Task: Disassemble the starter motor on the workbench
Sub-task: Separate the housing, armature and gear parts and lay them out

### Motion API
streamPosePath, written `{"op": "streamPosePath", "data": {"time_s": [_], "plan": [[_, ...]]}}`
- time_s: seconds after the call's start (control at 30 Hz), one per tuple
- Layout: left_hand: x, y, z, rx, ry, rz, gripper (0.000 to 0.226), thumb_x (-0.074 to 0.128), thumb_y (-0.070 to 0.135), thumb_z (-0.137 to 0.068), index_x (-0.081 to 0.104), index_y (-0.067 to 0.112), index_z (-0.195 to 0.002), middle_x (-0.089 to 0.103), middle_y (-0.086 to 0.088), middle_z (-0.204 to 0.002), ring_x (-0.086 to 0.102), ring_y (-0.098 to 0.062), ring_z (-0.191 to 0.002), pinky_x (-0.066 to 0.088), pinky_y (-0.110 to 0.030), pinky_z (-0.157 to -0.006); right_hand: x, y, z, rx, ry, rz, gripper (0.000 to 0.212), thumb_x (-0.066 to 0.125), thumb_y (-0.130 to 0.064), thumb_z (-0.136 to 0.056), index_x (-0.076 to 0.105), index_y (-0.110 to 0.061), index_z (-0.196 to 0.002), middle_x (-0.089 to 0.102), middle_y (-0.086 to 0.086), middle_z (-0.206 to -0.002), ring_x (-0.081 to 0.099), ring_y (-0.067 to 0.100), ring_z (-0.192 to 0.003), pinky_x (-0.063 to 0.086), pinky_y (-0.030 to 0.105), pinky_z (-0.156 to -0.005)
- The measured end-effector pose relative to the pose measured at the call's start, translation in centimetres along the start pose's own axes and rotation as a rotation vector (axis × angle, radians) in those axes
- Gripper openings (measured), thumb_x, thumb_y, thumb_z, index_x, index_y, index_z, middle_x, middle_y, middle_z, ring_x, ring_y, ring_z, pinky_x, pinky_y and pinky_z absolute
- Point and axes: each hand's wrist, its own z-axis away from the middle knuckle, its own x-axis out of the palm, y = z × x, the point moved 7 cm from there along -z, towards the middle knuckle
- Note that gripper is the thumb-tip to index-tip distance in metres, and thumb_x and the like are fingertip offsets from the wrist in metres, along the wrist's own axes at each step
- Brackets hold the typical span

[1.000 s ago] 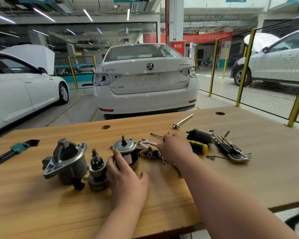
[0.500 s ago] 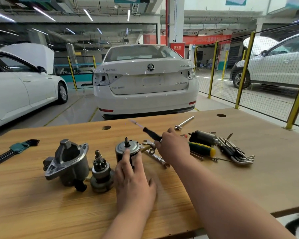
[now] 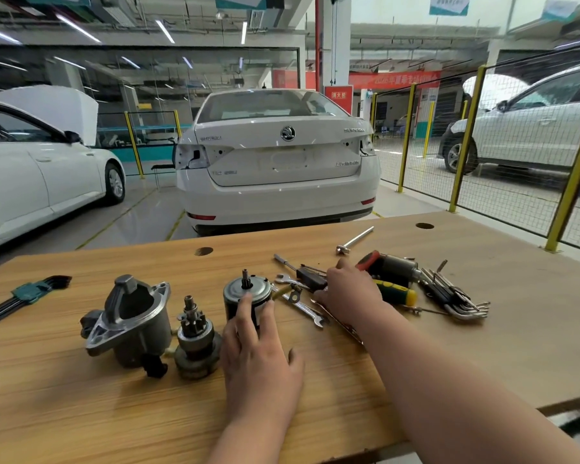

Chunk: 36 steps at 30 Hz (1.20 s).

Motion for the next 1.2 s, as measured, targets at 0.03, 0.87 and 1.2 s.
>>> {"op": "streamPosePath", "data": {"time_s": [0.03, 0.87, 1.2], "plan": [[0.0, 0.0, 0.0, 0.000, -0.005, -0.008, 0.073, 0.056, 0.046, -0.085, 0.016, 0.033, -0.144, -0.016, 0.006, -0.146, -0.005, -0.019, -0.130, 0.016, -0.036, -0.114, -0.4, 0.7, 0.4, 0.013, 0.016, -0.106, 0.040, 0.053, -0.038, -0.097, 0.056, -0.013, -0.128, 0.048, 0.008, -0.132, 0.057, 0.029, -0.110, 0.050, 0.039, -0.089], [-0.4, 0.3, 0.5, 0.022, -0.032, 0.003, 0.067, 0.053, 0.045, -0.088, 0.018, 0.030, -0.143, -0.019, 0.009, -0.148, -0.006, -0.016, -0.129, 0.014, -0.036, -0.115, -0.7, 4.5, 5.1, 0.036, -0.003, -0.214, 0.025, 0.060, -0.040, -0.094, 0.068, -0.020, -0.108, 0.064, -0.003, -0.091, 0.057, 0.009, -0.076, 0.047, 0.022, -0.064], [-0.9, 0.1, 0.5, 0.029, 0.027, -0.010, 0.060, 0.057, 0.038, -0.085, 0.031, 0.031, -0.138, -0.013, 0.010, -0.147, 0.006, -0.018, -0.128, 0.020, -0.036, -0.112, 1.8, -7.0, 5.8, -0.245, -0.032, -0.187, 0.029, 0.058, -0.034, -0.094, 0.066, -0.015, -0.115, 0.060, 0.009, -0.114, 0.055, 0.026, -0.110, 0.044, 0.033, -0.084]]}}
